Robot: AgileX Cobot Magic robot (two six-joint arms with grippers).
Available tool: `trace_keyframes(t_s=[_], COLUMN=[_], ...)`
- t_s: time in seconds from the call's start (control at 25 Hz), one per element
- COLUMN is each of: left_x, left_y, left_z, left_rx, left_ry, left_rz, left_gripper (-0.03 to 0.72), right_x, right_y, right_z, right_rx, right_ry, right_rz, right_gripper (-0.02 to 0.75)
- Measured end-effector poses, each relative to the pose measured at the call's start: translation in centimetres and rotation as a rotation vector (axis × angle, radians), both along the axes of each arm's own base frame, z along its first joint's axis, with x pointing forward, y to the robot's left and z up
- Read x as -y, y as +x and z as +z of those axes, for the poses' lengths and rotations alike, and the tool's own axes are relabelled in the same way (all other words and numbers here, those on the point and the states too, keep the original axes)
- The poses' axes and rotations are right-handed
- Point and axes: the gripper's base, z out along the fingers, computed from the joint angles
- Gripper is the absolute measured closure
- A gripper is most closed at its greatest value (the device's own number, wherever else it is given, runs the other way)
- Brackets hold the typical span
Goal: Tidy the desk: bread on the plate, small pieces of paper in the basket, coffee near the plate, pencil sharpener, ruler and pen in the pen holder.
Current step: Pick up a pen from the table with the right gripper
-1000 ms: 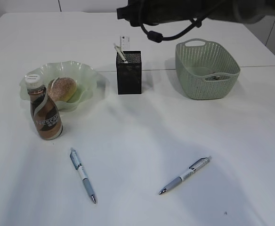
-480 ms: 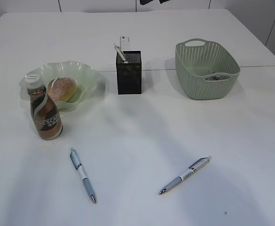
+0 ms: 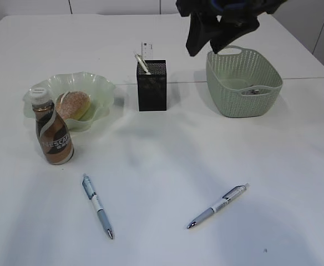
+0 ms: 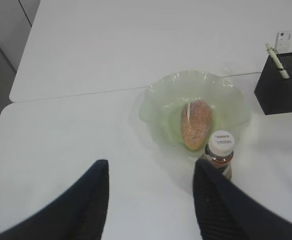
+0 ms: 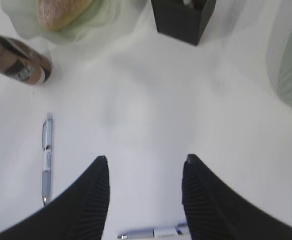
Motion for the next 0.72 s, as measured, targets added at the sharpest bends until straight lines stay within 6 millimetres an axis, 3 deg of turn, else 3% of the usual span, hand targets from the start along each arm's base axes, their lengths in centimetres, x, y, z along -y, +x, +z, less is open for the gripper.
trace_keyframes(t_s=[0.32, 0.56, 0.6, 0.72], left_x=[-0.1, -0.1, -0.1, -0.1], left_y=[-0.6, -0.6, -0.6, -0.6], left_z=[0.2, 0.2, 0.2, 0.2], left_rx=[-0.002, -0.006, -0.006, -0.006], left_ry=[-0.007, -0.007, -0.007, -0.007], left_rz=[0.003, 0.004, 0.004, 0.004], left_gripper=[0.305, 0.305, 0.305, 0.305], right_x=[0.4, 2.1, 2.1, 3.3], right_y=[-0.9, -4.0, -4.0, -6.9], right_z=[0.7, 2.5, 2.5, 1.5], right_rx=[-0.039, -0.013, -0.013, -0.069], right_ry=[0.017, 0.001, 0.001, -0.01], right_rz=[-0.059, -0.123, -0.123, -0.153], right_gripper=[0.351, 0.351, 0.351, 0.351])
